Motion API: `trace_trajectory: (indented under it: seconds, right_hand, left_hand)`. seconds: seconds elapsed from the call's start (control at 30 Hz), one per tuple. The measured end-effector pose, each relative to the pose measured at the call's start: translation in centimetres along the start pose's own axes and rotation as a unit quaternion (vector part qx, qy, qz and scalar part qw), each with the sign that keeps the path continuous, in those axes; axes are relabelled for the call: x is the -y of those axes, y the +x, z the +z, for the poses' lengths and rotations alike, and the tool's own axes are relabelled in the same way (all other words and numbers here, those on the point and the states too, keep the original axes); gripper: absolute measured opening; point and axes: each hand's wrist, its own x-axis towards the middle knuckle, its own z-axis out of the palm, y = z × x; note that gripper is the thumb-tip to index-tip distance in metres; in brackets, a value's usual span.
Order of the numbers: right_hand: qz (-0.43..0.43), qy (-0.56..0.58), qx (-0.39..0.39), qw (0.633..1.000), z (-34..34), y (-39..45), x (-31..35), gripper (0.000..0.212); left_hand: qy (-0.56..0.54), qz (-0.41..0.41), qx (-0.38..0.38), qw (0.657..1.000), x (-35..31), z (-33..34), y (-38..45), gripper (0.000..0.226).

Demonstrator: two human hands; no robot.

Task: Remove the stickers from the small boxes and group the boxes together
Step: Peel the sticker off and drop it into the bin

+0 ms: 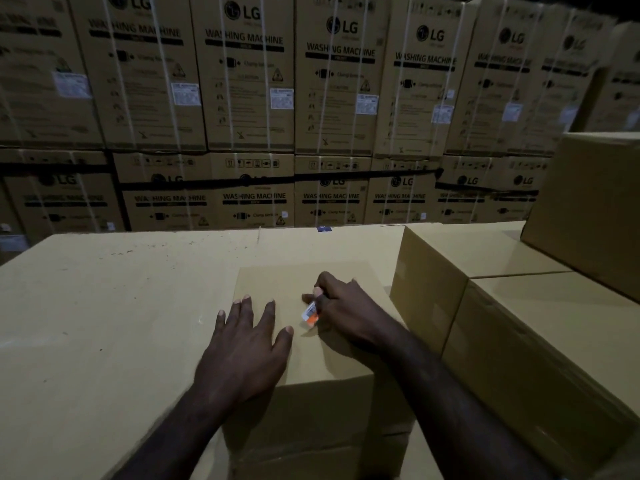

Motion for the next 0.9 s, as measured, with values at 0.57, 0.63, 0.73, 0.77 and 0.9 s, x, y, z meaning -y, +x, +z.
trace_trajectory:
  seconds: [0.57,0.63,0.73,0.77,0.9]
  right_hand:
    - [0.028,0.16,-0.094,0.982,-3.1,-3.0,-2.2,0.018]
    - [0.02,0.16,-0.109,0.981,-3.2,-3.2,-2.2,0.019]
    - [0.008,0.151,-0.124,0.981,-3.2,-3.6,-2.1,0.023]
    - [-0.002,0.14,-0.13,0.982,-3.1,-3.8,-2.0,0.024]
    - [-0.036,0.106,-0.181,0.977,-2.4,-4.3,-2.3,0.025]
  left_hand:
    - [0.005,0.003,-0.053,0.999,0.0,0.2,-0.3,0.065]
    - [0.009,0.002,-0.068,0.998,-0.1,-0.1,-0.4,0.065]
    - [0.004,0.005,-0.079,0.997,-0.3,-0.4,-0.5,0.065]
    - [0.001,0.007,-0.078,0.997,-0.3,-0.4,-0.6,0.065]
    - [-0.002,0.014,-0.088,0.996,-0.8,-0.9,-1.0,0.08]
